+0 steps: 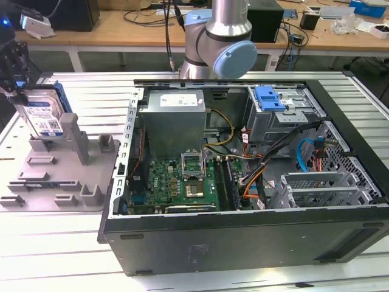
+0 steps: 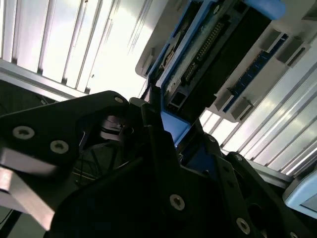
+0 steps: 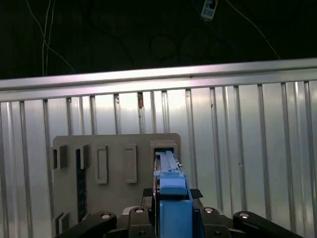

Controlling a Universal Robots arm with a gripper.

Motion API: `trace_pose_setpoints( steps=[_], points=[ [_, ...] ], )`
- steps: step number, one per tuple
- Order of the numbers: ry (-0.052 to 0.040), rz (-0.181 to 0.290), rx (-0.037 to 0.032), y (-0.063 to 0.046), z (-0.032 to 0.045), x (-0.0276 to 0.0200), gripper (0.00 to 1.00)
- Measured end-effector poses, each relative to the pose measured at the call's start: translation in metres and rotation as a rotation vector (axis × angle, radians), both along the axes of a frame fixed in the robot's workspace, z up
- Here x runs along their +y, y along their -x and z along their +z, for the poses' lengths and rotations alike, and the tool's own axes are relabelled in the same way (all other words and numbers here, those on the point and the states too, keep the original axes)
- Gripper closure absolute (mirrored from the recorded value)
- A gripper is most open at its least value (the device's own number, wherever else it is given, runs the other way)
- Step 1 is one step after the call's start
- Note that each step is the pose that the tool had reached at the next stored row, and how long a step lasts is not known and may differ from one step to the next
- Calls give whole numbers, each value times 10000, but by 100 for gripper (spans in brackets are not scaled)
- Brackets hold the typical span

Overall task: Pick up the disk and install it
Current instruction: 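Pick up the disk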

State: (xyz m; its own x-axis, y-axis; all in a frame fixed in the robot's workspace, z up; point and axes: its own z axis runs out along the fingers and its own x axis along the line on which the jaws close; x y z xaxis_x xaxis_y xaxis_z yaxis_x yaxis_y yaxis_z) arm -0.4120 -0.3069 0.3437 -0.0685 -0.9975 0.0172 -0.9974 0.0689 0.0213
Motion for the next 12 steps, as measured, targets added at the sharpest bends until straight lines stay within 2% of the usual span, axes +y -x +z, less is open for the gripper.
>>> trace_pose_setpoints(
  steps=[1, 12],
  points=[
    [0, 0, 0, 0, 199, 0, 63],
    [3, 0, 0, 0, 524, 0, 63]
  ],
)
